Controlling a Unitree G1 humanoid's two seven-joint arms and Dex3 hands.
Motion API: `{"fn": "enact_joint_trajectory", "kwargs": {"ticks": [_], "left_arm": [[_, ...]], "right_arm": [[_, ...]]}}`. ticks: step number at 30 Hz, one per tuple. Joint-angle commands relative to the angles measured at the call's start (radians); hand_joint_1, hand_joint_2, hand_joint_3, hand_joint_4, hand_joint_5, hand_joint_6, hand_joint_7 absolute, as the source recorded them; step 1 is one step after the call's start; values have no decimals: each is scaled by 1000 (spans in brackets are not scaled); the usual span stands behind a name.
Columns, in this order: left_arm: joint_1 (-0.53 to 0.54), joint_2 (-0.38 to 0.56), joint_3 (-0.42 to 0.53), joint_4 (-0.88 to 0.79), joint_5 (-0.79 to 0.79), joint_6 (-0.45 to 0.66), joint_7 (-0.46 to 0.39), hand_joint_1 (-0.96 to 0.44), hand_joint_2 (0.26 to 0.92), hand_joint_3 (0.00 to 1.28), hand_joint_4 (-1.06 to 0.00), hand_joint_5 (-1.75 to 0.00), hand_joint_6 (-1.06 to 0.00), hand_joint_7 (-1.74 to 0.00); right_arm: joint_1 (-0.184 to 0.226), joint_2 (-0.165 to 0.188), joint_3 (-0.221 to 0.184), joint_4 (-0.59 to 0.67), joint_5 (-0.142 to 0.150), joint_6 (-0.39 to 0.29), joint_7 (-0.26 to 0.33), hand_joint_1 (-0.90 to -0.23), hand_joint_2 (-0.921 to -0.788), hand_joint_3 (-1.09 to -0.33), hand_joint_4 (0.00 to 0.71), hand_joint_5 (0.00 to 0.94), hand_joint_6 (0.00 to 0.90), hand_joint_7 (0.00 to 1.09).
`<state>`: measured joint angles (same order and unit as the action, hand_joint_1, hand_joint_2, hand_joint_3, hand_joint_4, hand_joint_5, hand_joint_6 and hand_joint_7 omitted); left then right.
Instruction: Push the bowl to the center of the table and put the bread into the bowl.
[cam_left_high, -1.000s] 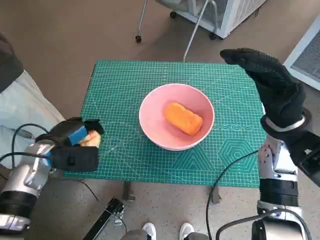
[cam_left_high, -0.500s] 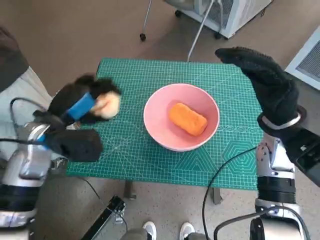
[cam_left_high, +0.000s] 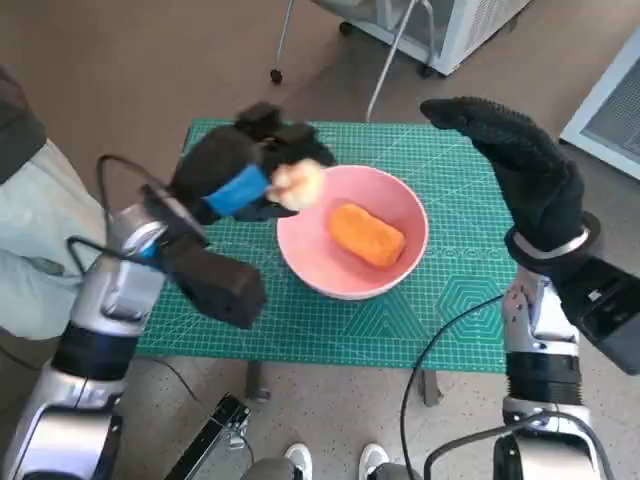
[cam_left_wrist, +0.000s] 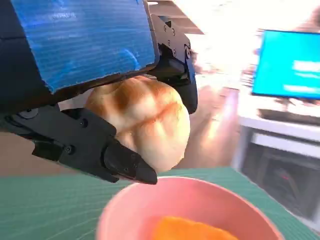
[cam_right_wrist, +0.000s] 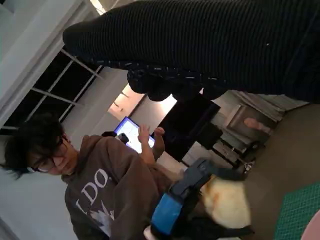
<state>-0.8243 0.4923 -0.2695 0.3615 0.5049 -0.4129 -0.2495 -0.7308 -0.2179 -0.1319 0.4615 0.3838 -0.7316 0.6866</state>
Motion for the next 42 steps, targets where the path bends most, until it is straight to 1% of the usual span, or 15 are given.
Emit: {"fn": "enact_joint_trajectory", "kwargs": {"ticks": [1,3,7,11,13,14,15,18,21,24,27,34,37,40,42], "left_arm": [[-24,-6,-10,47,6,-28,6,-1,920,171,-501,-1351,-582,-1231],[-27,-7,-9,54,7,-33,7,-1,920,171,-501,-1350,-582,-1232],[-56,-80,-57,194,-7,-17,-46,-1,920,184,-485,-1389,-572,-1223],[-62,-106,-79,271,-10,23,-97,-1,920,193,-472,-1451,-573,-1173],[-64,-111,-88,290,-14,66,-151,-1,920,219,-474,-1449,-509,-1234],[-65,-111,-92,295,-16,87,-178,-22,905,220,-414,-1164,-407,-1073],[-65,-106,-103,285,-20,144,-253,-37,904,205,-414,-907,-366,-922],[-75,-98,-124,256,-25,285,-418,-61,828,128,-135,-311,-119,-519],[-86,-101,-128,235,-26,365,-493,-85,785,88,-44,-101,-38,-360],[-73,-98,-120,210,-24,383,-496,-107,778,64,-14,-33,-28,-349],[-49,-92,-108,187,-20,381,-465,-133,786,50,-4,-10,-19,-368],[-32,-82,-85,173,-43,398,-454,-168,800,44,0,0,-24,-389],[-27,-74,-65,175,-74,377,-447,-173,807,44,-10,-5,-48,-405],[-16,-65,-35,153,-102,359,-426,-172,822,47,-54,-24,-93,-430],[-1,-56,-11,123,-113,339,-391,-186,847,47,-142,-48,-159,-461]], "right_arm": [[8,10,7,9,-15,11,-7,-658,-921,-782,-1,475,-1,697],[8,10,7,8,-16,12,-8,-658,-921,-781,-1,475,-1,696],[26,40,22,-12,-46,18,-52,-671,-921,-758,-1,490,-1,719],[28,45,25,-17,-54,26,-69,-666,-921,-765,-1,509,-1,733],[27,48,27,-16,-57,28,-76,-665,-921,-775,-1,513,-1,735],[26,50,28,-15,-59,28,-78,-666,-921,-783,-1,516,-1,736],[25,51,28,-12,-57,29,-78,-667,-921,-789,-1,517,-1,737],[23,54,31,-9,-58,32,-80,-669,-921,-796,-1,519,-1,737],[21,55,31,-2,-57,34,-79,-670,-921,-798,-1,519,-1,737],[20,55,30,2,-55,35,-78,-672,-921,-800,-1,518,-1,736],[17,58,31,6,-56,36,-79,-673,-921,-802,-1,517,-1,734],[2,68,32,26,-61,37,-82,-683,-921,-806,-1,515,-1,733],[-2,73,32,27,-62,42,-85,-693,-921,-808,-1,516,-1,736],[-5,78,33,30,-62,43,-87,-700,-921,-809,-1,526,-1,742],[-7,82,34,31,-62,43,-89,-701,-921,-809,-1,535,-1,748]]}}
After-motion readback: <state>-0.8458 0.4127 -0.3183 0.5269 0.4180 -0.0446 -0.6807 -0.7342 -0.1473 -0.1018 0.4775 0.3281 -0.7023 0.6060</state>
